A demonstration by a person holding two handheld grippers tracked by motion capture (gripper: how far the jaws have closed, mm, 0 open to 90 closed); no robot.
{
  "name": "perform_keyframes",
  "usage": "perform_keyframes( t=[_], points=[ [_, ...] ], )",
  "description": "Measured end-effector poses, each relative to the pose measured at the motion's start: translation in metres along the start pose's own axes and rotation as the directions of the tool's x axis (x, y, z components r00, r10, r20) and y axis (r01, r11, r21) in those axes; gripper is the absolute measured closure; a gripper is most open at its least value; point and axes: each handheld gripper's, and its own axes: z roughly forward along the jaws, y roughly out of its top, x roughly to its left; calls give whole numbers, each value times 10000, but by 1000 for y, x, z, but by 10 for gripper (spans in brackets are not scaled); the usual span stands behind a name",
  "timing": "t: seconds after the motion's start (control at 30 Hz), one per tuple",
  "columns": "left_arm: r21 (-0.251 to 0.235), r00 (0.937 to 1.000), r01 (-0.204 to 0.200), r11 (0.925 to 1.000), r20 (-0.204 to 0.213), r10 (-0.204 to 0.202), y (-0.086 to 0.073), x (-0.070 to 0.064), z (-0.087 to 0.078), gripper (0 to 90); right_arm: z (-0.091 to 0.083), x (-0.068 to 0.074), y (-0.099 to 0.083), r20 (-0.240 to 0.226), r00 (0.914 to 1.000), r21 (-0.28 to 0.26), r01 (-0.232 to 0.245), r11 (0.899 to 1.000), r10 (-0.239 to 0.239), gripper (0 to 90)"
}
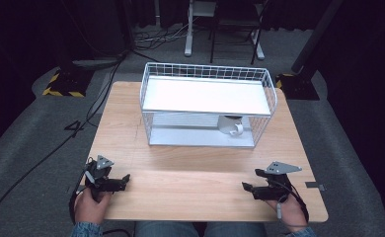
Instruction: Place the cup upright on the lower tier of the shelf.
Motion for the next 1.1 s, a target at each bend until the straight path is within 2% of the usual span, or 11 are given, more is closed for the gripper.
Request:
perform_keyframes(
  t=[0.5, 0.7, 0.73, 0.97, 1.1],
  points=[
    [1, 10000, 2, 10000, 1, -2, 0, 0, 0, 5, 24, 3, -17, 305, 9994, 613, 162, 9980, -181, 196],
    [-1, 10000, 4, 10000, 2, -4, 0, 0, 0, 5, 27, 5, -19, 585, 9967, 497, 538, 9973, -567, 175],
    [2, 10000, 3, 10000, 4, -3, 0, 0, 0, 4, 29, 7, -20, 705, 9955, 345, 605, 9976, -628, 136],
    [-2, 10000, 5, 10000, 0, -5, 0, 0, 0, 5, 31, 7, -20, 654, 9954, 334, 682, 9971, -703, 118],
    [-4, 10000, 5, 10000, 0, -5, 0, 0, 0, 5, 32, 6, -19, 671, 9957, 396, 619, 9973, -645, 80]
  ],
)
